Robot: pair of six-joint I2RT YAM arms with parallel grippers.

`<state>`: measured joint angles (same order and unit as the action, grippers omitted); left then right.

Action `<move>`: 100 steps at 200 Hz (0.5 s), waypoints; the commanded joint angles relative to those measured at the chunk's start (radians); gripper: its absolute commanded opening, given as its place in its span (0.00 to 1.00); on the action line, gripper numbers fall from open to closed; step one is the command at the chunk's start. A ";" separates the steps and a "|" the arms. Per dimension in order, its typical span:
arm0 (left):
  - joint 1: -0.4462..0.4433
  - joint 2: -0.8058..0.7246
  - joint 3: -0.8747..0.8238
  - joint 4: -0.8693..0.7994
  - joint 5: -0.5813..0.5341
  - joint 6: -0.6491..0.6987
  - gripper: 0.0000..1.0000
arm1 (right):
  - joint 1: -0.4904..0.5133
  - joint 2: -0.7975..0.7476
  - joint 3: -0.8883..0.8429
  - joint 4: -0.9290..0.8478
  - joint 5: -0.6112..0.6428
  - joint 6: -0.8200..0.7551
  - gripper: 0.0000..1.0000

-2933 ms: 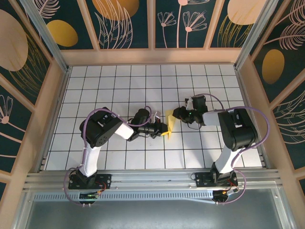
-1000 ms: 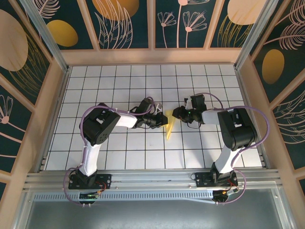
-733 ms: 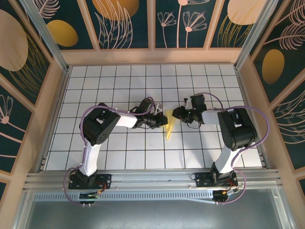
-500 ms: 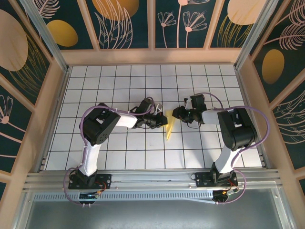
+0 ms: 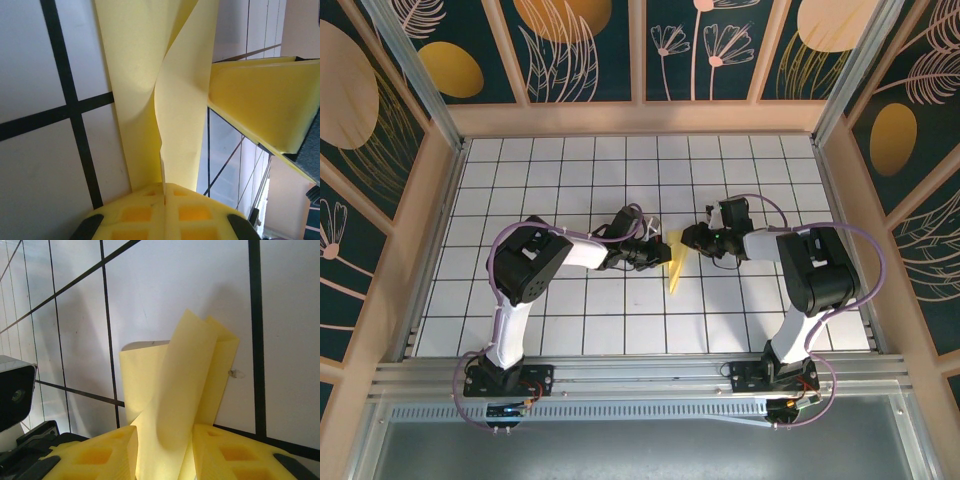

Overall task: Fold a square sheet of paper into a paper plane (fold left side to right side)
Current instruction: Fold the wing for the fifth time at the center of the table.

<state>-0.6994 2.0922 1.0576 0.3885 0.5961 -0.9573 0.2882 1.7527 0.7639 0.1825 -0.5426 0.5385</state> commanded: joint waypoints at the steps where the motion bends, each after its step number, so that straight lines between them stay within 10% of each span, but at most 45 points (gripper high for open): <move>1: 0.003 0.027 -0.024 -0.103 -0.071 0.022 0.04 | 0.013 -0.022 0.005 -0.001 0.021 0.009 0.35; 100: 0.002 0.036 -0.021 -0.118 -0.080 0.025 0.04 | -0.005 -0.103 0.021 -0.080 0.058 -0.021 0.34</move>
<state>-0.7002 2.0918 1.0576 0.3878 0.5926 -0.9573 0.2878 1.6966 0.7639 0.1486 -0.5129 0.5339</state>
